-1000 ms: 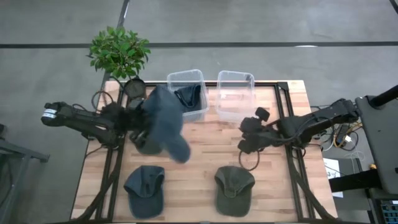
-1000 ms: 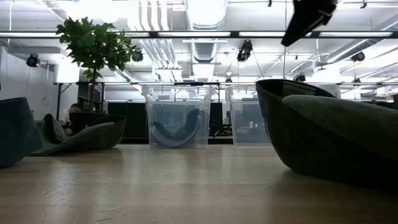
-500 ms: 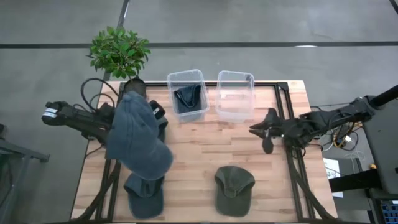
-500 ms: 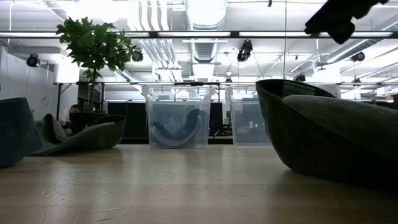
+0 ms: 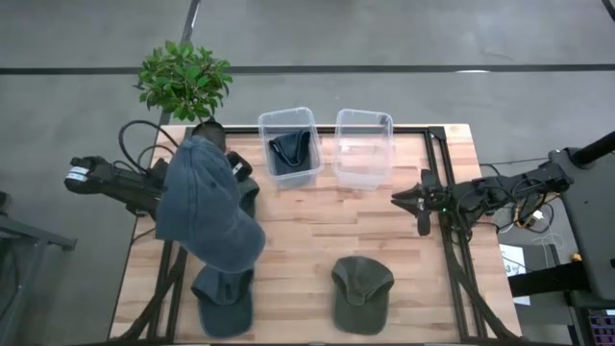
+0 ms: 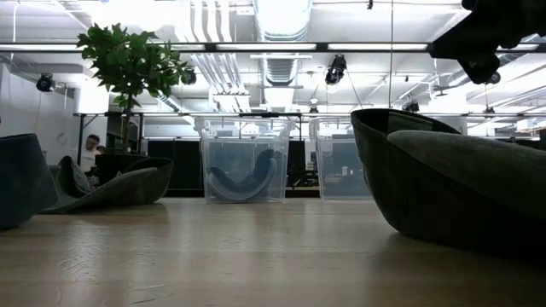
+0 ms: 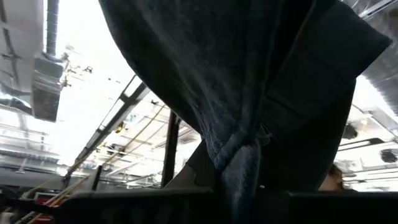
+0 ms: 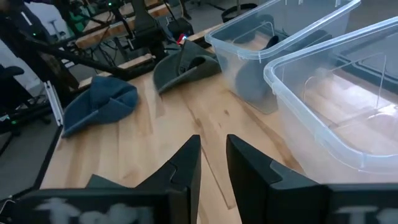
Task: Pick & Place hat
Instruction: Put the top blue cap into the left transparent bin
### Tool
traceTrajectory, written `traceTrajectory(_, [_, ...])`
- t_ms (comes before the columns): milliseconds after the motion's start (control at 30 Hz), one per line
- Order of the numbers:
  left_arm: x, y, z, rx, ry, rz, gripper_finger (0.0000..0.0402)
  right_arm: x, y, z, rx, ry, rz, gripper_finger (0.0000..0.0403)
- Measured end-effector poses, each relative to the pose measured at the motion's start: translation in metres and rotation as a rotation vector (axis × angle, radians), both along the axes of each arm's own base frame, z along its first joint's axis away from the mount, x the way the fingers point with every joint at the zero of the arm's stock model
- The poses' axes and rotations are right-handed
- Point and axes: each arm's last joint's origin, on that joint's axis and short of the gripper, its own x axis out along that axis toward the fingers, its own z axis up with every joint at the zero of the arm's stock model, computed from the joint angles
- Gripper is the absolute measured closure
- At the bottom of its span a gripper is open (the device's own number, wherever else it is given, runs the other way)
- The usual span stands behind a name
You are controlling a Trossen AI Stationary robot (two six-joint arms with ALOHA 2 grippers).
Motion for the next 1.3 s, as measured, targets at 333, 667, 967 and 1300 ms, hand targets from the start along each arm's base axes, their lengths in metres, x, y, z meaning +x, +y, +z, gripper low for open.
traceTrajectory(333, [0.026,0.008,-0.015,-0.252,0.325,0.289,0.0398,0.000,0.000,0.000,-0.039,0.001,0.011,0.0325])
traceTrajectory(667, [0.061,0.014,-0.001,-0.420,0.728,0.667,0.0398,0.000,0.000,0.000,-0.045,0.002,0.008,0.0327])
traceTrajectory(967, [0.093,0.011,0.019,-0.382,0.912,0.834,0.0398,0.000,0.000,0.000,-0.038,-0.003,0.007,0.0331])
traceTrajectory(1300, [0.107,0.010,0.013,-0.175,0.968,1.129,0.0398,0.000,0.000,0.001,-0.037,-0.006,0.011,0.0321])
